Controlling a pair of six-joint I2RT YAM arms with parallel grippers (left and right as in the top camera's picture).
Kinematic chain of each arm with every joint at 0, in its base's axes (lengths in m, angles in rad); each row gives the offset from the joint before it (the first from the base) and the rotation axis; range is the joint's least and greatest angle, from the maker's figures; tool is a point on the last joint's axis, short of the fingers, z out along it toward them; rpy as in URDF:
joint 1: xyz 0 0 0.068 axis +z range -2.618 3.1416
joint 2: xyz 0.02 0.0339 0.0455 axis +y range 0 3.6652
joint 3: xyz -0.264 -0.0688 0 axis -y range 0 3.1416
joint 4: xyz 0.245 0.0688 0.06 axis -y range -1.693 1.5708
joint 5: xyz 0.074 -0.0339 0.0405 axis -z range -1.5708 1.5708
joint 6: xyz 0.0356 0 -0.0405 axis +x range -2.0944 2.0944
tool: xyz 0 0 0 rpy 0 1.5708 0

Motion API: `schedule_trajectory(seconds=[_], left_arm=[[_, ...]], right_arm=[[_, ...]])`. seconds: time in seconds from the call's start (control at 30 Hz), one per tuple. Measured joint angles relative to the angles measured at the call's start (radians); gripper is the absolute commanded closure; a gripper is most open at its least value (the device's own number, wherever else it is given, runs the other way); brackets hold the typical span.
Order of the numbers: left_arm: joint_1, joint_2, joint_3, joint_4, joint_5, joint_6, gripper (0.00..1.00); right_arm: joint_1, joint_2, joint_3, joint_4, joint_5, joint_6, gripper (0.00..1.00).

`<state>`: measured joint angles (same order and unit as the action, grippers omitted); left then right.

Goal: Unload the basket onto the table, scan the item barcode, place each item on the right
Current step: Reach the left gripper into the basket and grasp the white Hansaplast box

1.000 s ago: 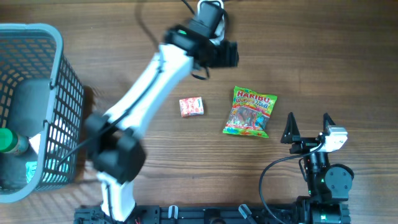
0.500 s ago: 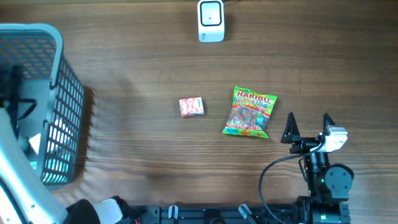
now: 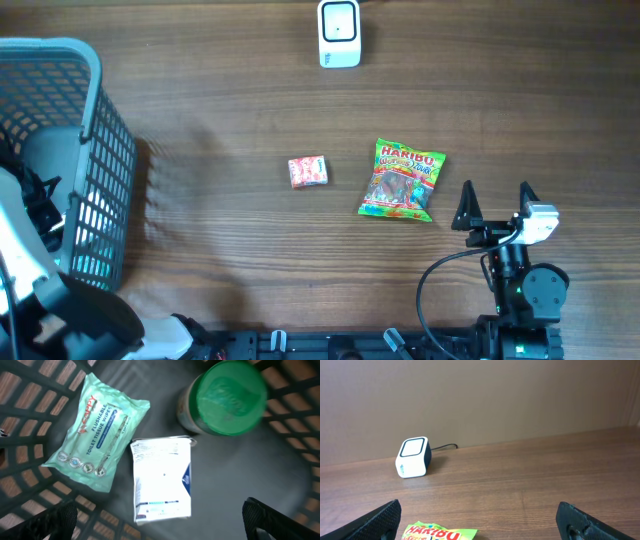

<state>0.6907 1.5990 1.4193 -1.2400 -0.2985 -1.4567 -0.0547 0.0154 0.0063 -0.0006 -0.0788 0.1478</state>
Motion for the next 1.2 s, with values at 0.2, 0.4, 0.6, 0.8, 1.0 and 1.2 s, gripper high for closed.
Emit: schedule_trajectory(seconds=[0.2,0.4,0.6,0.8,1.0,1.2], left_arm=[[0.000,0.222,-0.004,0.058,0.000,-0.001,0.00],[0.000,0.378,-0.007,0.090,0.001,-0.001,0.00],[0.000,0.392,-0.007,0.109,-0.003,-0.001,0.00],[0.000,0.384,-0.035,0.171,-0.014,0.000,0.00],[0.000,0.332,-0.148,0.377,-0.058,0.068,0.04],[-0.002,0.327,-0.159,0.392,-0.075,0.110,0.31]], right_arm=[[0.000,0.000,0.000,0.000,0.000,0.000,0.00],[0.000,0.000,0.000,0.000,0.000,0.000,0.00],[0.000,0.000,0.000,0.000,0.000,0.000,0.00],[0.000,0.000,0.000,0.000,0.000,0.000,0.00],[0.000,0.000,0.000,0.000,0.000,0.000,0.00],[0.000,0.000,0.000,0.000,0.000,0.000,0.00]])
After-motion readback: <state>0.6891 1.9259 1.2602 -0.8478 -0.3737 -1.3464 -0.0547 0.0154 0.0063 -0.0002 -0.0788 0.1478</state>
